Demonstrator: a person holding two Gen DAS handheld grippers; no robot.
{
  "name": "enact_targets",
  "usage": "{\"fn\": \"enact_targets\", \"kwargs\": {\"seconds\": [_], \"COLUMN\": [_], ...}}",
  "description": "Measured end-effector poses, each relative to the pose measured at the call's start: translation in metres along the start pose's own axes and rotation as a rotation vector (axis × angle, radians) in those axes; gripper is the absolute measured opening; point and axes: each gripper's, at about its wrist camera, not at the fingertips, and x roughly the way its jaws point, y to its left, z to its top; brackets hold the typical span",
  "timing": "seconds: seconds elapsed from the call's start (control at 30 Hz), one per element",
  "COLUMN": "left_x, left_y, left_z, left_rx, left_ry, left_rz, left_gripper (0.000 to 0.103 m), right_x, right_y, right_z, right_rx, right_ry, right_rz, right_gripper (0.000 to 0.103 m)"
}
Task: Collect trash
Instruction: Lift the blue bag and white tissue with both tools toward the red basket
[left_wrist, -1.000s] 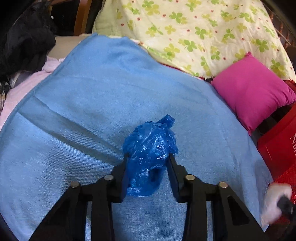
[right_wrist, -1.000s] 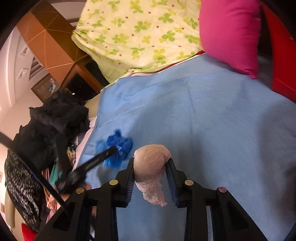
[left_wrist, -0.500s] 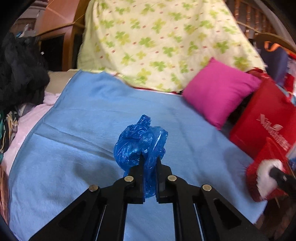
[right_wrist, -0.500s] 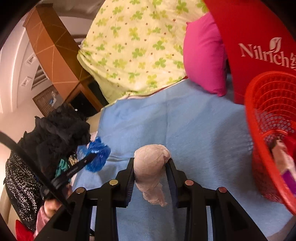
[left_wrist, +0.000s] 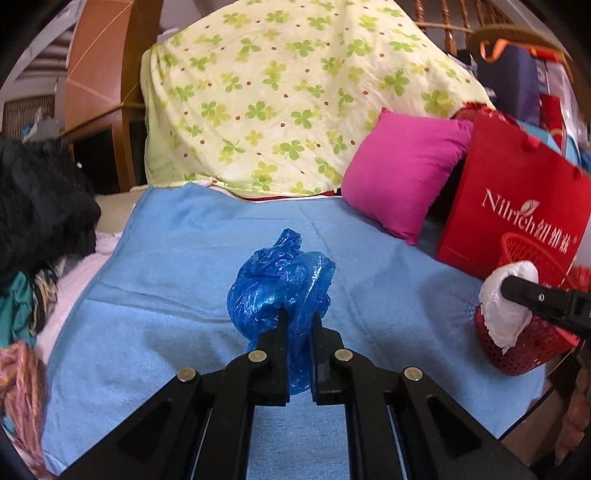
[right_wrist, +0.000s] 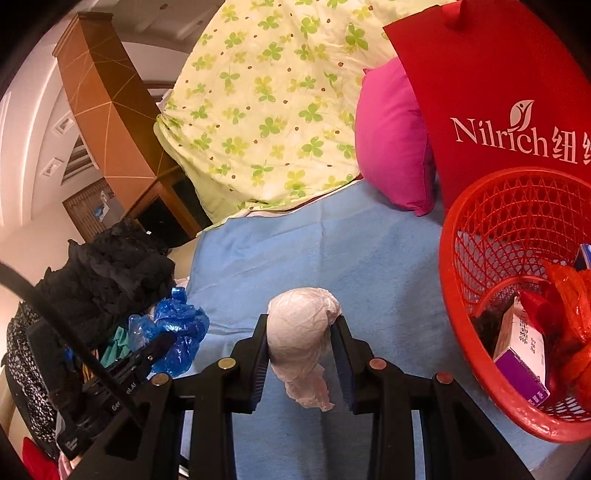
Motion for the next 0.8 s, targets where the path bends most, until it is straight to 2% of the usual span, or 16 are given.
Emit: {"fn": "enact_targets", "kwargs": {"seconds": [0.3, 0.8], "left_x": [0.010, 0.013], "left_y": [-0.020, -0.033], "left_z": [-0.004, -0.008], "left_rx": [0.065, 0.092], "left_ry": [0.020, 0.035], "left_rz": [0.033, 0.033], "left_gripper": [0.008, 0.008], "right_x": [0.001, -0.007], "right_y": [0.001, 0.001], "right_z": [0.002, 0.000], "right_rx": [-0.017, -0.028], "right_ry": [-0.003, -0.020], "right_rz": [0.000, -0.006], "right_gripper": [0.034, 0.034]}}
